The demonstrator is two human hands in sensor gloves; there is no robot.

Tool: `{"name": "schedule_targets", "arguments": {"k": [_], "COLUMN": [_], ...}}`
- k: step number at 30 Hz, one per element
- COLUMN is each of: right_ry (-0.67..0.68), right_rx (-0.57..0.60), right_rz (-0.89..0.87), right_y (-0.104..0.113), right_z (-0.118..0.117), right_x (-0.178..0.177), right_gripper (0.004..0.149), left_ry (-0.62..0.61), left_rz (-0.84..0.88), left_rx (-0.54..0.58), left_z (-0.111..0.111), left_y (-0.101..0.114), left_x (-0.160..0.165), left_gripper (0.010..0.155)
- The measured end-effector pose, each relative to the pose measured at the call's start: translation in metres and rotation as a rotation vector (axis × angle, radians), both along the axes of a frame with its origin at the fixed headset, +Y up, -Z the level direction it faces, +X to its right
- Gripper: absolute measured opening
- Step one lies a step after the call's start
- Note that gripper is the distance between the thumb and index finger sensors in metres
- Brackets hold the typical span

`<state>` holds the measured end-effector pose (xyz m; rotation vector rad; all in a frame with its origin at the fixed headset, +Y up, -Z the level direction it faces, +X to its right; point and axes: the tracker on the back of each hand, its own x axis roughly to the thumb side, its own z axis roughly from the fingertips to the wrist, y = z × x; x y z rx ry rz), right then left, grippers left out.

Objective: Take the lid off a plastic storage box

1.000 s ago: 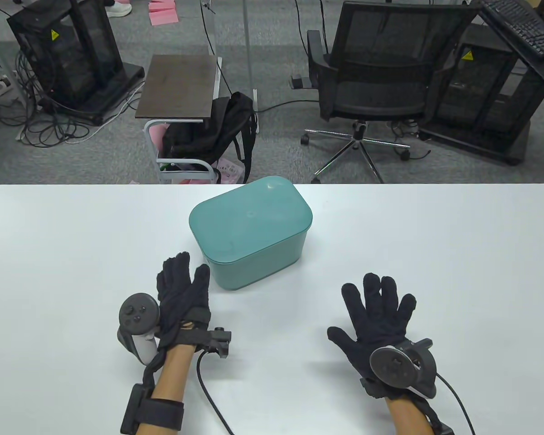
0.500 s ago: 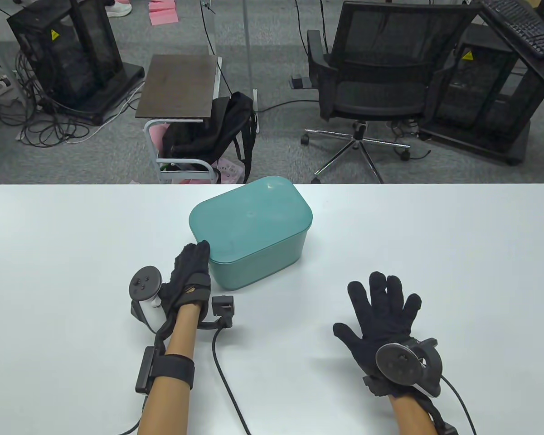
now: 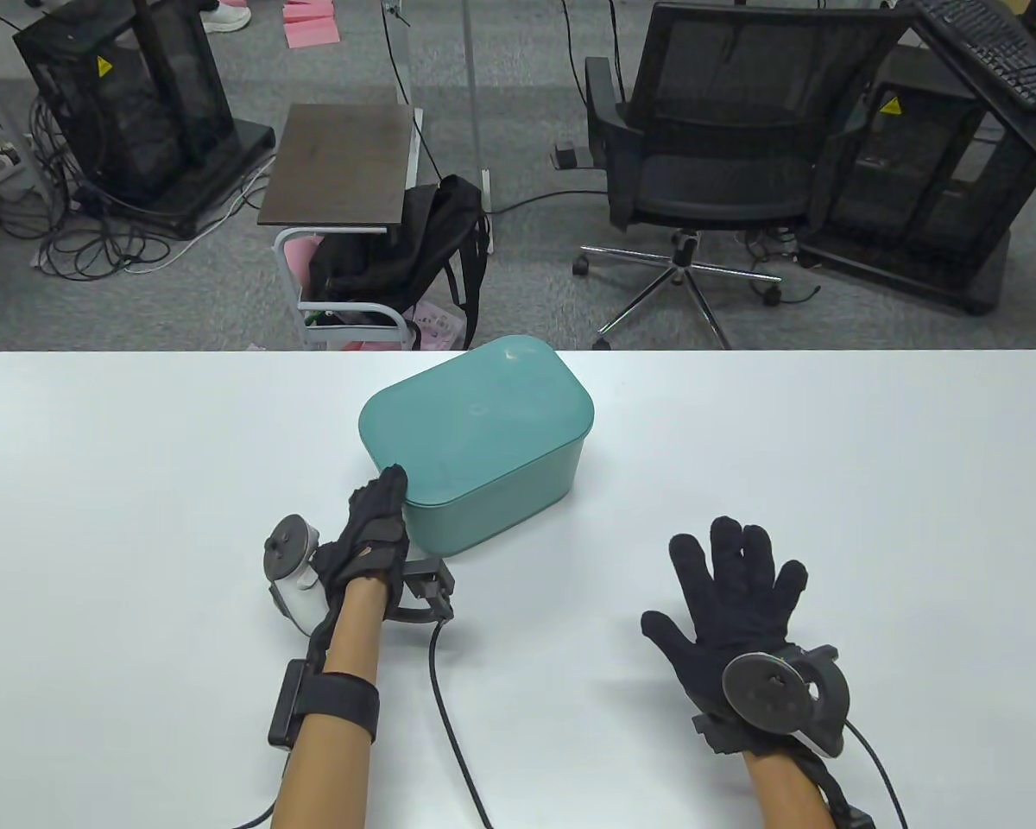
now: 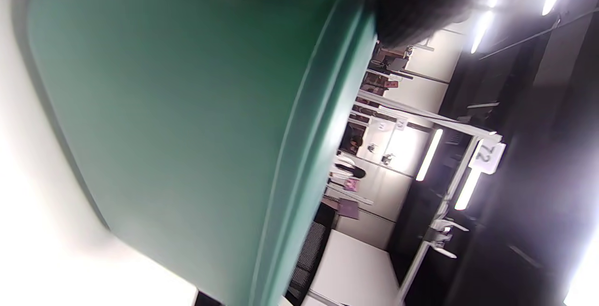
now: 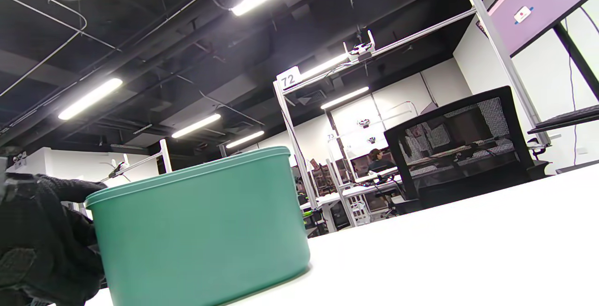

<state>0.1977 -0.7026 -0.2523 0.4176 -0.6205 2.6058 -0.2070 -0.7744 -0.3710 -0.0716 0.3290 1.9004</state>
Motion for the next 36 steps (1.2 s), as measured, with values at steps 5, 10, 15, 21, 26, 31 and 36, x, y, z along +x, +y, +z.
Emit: {"name": "schedule_targets", "arguments": {"k": [5,10,15,21,26,31,36], "right_ry": [-0.009,-0.016,-0.029,-0.049,-0.073,-0.08,-0.081], "right_rx": [0.004,0.009,0.024,0.045,0.063,0.089,0.101], "right_rz": [-0.015,-0.029,-0.045,-0.076,-0.11,-0.147,-0.188], "right_y": [0.001,0.002,0.005,0.009,0.013,0.018,0.021], "right_z": [0.0,0.0,0.002,0.004,0.005,0.008,0.01], "right_x": [0.003,0.006,0.01,0.017,0.026,0.032,0.038], "right_gripper": [0.078,0.078,0.078,0.078,0.077,0.077,0.077], "left_ry": [0.025,0.026,-0.014,-0.085,-0.134,-0.195,-0.266], "left_rz": [0.212,0.176,0.178,0.186,0.168,0.168,0.162], "left_rx": [0.054,0.07,0.097,0.122,0.123,0.121,0.129], "left_z": [0.004,0.015,0.029,0.054,0.077,0.099,0.116], "left_y": [-0.007,0.001,0.013,0.028,0.036,0.038,0.032], "left_x": [0.011,0.013,0.011,0.01,0.01,0.014,0.023], "left_gripper": [0.067,0.067,0.067,0.067,0.067,0.067,0.068]}}
